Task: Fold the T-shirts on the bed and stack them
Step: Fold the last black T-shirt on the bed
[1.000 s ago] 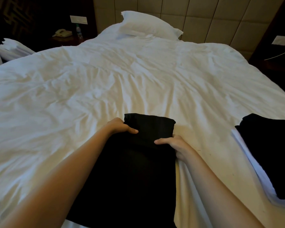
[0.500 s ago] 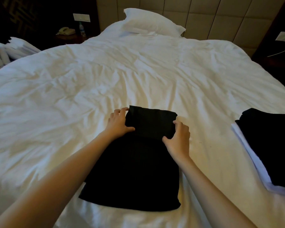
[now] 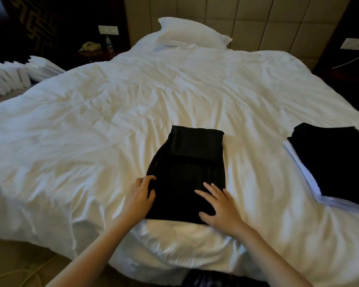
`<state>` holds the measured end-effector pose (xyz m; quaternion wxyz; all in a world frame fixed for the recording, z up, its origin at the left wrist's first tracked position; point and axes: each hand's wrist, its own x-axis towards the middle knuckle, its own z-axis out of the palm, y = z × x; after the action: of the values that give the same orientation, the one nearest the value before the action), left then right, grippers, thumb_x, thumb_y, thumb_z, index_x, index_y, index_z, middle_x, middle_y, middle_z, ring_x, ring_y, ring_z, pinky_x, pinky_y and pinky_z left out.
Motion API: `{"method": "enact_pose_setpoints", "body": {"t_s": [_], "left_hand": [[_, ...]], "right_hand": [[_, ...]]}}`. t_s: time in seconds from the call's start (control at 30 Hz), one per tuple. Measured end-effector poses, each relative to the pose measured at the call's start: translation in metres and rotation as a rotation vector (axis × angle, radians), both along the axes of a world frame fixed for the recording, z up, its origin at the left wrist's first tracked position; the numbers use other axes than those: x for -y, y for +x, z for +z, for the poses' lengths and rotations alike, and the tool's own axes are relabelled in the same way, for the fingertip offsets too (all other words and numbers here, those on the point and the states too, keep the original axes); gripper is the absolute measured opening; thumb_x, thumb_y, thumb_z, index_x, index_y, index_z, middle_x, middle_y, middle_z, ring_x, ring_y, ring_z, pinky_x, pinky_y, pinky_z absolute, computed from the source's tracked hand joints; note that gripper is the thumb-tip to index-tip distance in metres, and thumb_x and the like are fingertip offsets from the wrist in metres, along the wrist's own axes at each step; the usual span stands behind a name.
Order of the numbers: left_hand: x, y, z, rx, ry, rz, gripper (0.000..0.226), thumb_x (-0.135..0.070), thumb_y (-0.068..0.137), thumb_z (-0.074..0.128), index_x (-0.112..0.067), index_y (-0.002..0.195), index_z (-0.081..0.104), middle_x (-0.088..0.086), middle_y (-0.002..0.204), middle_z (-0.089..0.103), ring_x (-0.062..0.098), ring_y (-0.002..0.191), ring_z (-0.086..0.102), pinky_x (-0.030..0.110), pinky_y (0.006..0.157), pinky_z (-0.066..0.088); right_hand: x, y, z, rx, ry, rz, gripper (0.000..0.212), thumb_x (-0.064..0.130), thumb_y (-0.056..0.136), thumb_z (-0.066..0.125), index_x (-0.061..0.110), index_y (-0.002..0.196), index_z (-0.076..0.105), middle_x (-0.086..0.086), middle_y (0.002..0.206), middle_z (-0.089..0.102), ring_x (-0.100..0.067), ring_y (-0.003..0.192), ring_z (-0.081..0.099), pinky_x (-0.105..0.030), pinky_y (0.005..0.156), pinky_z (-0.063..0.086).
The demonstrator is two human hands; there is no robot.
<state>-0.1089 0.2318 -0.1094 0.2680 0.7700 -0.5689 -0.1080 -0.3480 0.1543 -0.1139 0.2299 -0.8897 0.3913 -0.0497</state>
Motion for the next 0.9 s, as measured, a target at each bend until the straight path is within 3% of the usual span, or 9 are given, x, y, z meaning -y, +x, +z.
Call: {"method": "enact_pose_setpoints", "body": {"t_s": [0.1,0.23,0.3,0.4,0.5,0.6,0.7,0.8,0.9], "left_hand": [[-0.022,0.004,0.002,-0.090,-0.038,-0.078,0.039,-0.028,0.089,0.058,-0.017,0.124,0.045,0.007,0.136,0.035,0.016,0.111,0.046,0.017,0.084,0.033],[-0.047,0.022,-0.004,0.140,0.124,-0.372,0.079,-0.066,0.063,0.051,-0.041,0.135,0.027,-0.010,0.153,-0.014,0.007,0.135,0.000,0.028,0.109,0.019],[-0.050,0.034,-0.012,0.371,0.066,-0.428,0.084,-0.065,0.065,0.054,-0.041,0.141,0.029,-0.008,0.156,-0.009,0.015,0.140,0.000,0.039,0.108,0.017],[-0.044,0.044,-0.004,0.408,0.025,-0.383,0.062,-0.067,0.070,0.050,-0.047,0.129,0.048,-0.004,0.154,0.019,0.023,0.138,0.011,0.051,0.103,0.018],[-0.034,0.052,0.006,0.320,-0.009,-0.316,0.035,-0.047,0.072,0.060,-0.046,0.106,0.066,0.000,0.146,0.039,0.031,0.134,0.031,0.051,0.100,0.030],[-0.025,0.050,0.012,0.220,-0.040,-0.349,0.030,-0.025,0.073,0.066,-0.028,0.102,0.073,-0.001,0.141,0.045,0.032,0.134,0.036,0.049,0.106,0.031],[-0.017,0.035,0.027,-0.125,-0.118,-0.224,0.047,-0.044,0.071,0.056,-0.013,0.104,0.071,-0.011,0.134,0.045,0.014,0.134,0.032,0.033,0.108,0.029],[-0.004,0.025,0.034,-0.420,-0.149,-0.090,0.052,-0.047,0.070,0.055,-0.023,0.116,0.065,0.002,0.134,0.053,0.013,0.134,0.035,0.035,0.110,0.028],[0.011,0.019,0.042,-0.600,-0.173,0.019,0.052,-0.050,0.067,0.059,-0.009,0.098,0.071,-0.002,0.087,0.069,0.009,0.089,0.063,0.020,0.077,0.047]], "right_hand": [[-0.010,-0.012,0.008,-0.091,-0.013,0.116,0.093,0.063,0.058,0.034,0.043,0.147,0.013,0.025,0.148,-0.005,0.004,0.138,-0.016,-0.024,0.111,-0.015],[-0.016,-0.016,0.014,-0.073,-0.095,0.126,0.074,0.021,0.085,0.055,0.032,0.149,0.020,0.019,0.151,0.014,-0.002,0.143,0.007,-0.021,0.114,-0.001],[-0.016,-0.014,0.013,0.017,-0.175,0.120,0.066,-0.002,0.084,0.050,0.021,0.144,0.037,0.002,0.149,0.036,-0.015,0.140,0.031,-0.022,0.113,0.019],[-0.012,-0.010,0.018,0.188,-0.060,-0.090,0.060,-0.016,0.077,0.044,0.016,0.125,0.059,-0.005,0.126,0.060,-0.021,0.120,0.054,-0.019,0.098,0.040],[-0.001,-0.009,0.023,0.399,0.104,-0.355,0.050,-0.017,0.076,0.045,0.024,0.094,0.066,0.002,0.089,0.065,-0.018,0.085,0.061,-0.008,0.063,0.042],[0.009,-0.007,0.026,0.530,0.232,-0.470,0.034,-0.009,0.083,0.058,0.024,0.086,0.065,0.009,0.082,0.062,-0.009,0.082,0.056,-0.006,0.063,0.042],[0.016,-0.003,0.026,0.629,0.336,-0.543,0.023,-0.001,0.086,0.061,0.021,0.084,0.065,0.009,0.079,0.063,-0.010,0.080,0.058,-0.010,0.066,0.043],[0.023,0.004,0.026,0.638,0.347,-0.616,0.007,0.014,0.089,0.063,0.012,0.083,0.066,0.002,0.074,0.062,-0.018,0.077,0.057,-0.021,0.063,0.040],[0.031,0.010,0.027,0.602,0.329,-0.671,0.025,0.026,0.089,0.063,0.001,0.086,0.067,-0.005,0.075,0.061,-0.021,0.076,0.055,-0.024,0.059,0.037]]}}
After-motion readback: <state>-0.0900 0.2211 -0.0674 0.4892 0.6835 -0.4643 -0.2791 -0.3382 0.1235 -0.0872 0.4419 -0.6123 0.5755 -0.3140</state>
